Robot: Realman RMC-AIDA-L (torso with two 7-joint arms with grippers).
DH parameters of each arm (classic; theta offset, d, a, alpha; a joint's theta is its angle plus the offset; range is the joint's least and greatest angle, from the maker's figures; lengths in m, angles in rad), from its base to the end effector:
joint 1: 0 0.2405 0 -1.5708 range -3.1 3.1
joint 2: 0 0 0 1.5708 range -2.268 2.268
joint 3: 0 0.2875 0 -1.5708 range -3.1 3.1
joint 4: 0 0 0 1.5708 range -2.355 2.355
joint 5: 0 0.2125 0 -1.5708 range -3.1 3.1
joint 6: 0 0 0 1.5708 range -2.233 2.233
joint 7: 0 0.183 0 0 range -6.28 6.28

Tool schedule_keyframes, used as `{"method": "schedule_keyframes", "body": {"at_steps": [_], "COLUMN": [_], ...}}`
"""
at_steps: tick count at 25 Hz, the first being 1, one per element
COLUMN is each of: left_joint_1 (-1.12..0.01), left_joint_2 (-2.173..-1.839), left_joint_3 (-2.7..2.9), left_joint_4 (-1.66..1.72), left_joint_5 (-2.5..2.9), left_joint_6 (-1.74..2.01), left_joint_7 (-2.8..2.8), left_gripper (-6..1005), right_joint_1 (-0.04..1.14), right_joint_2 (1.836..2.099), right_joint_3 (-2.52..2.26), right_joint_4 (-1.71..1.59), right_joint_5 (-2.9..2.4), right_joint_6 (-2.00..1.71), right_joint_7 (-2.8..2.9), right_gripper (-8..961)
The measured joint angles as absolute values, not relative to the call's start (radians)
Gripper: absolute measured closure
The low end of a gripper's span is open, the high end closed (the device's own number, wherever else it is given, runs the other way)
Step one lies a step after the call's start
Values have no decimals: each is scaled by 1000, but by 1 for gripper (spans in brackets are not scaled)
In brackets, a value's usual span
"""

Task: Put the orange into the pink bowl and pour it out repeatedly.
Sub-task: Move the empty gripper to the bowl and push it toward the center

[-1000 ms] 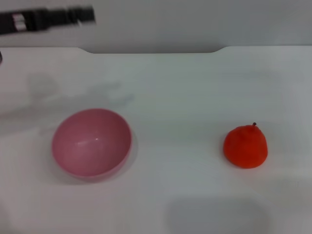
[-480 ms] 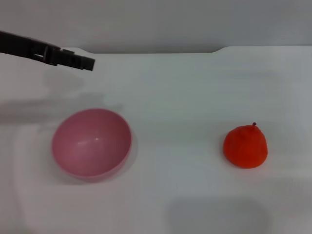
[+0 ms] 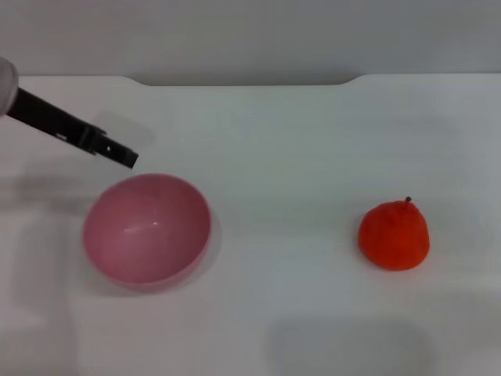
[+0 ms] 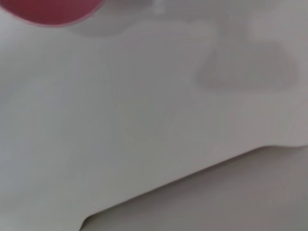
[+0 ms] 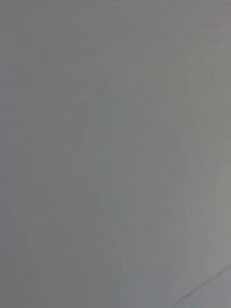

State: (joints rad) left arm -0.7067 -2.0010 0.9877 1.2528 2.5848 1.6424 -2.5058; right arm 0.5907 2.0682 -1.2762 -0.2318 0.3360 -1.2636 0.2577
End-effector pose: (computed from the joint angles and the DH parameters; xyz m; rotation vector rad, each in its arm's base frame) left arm -0.2317 0.4224 0.0306 -2.4449 -1.1445 0.2496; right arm 0.3109 0.4439 0.1020 -1.0594 0.4341 1.0235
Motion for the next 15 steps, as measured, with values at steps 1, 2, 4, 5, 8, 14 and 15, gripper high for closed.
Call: {"method": "schedule_keyframes", "body": {"at_steps": [1, 2, 4, 5, 8, 14, 15], "left_joint_1": [-711, -715, -717, -716, -716, -692, -692], "left_joint_2": [-2013, -2025, -2037, -2043, -2043, -2047, -2047], "left_joint_3": [987, 987, 986, 987, 987, 1005, 1005], "left_joint_4": [1253, 1253, 1253, 1252, 1252, 1219, 1219], "left_joint_5": [2616, 2648, 2677, 2691, 2691, 2724, 2724], "left_joint_6": [1636, 1625, 1611, 1603, 1603, 1577, 1577], "left_joint_7": [-2507, -2510, -2514, -2515, -2515, -2541, -2541], "left_gripper": [219, 219, 219, 219, 220, 220, 220], "right_joint_1": [590, 590, 588, 587, 585, 583, 583], "right_joint_2": [2068, 2068, 2068, 2068, 2067, 2066, 2065], "right_joint_3": [-1276, -1276, -1276, -1276, -1277, -1281, -1282], "right_joint_4": [-232, -232, -232, -232, -232, -232, -232], "right_joint_5": [336, 336, 336, 336, 336, 336, 336], "right_joint_6": [-1264, -1264, -1264, -1264, -1263, -1263, -1263], "right_joint_7": [258, 258, 258, 258, 258, 258, 258], "right_gripper": [349, 349, 349, 349, 349, 348, 348]}}
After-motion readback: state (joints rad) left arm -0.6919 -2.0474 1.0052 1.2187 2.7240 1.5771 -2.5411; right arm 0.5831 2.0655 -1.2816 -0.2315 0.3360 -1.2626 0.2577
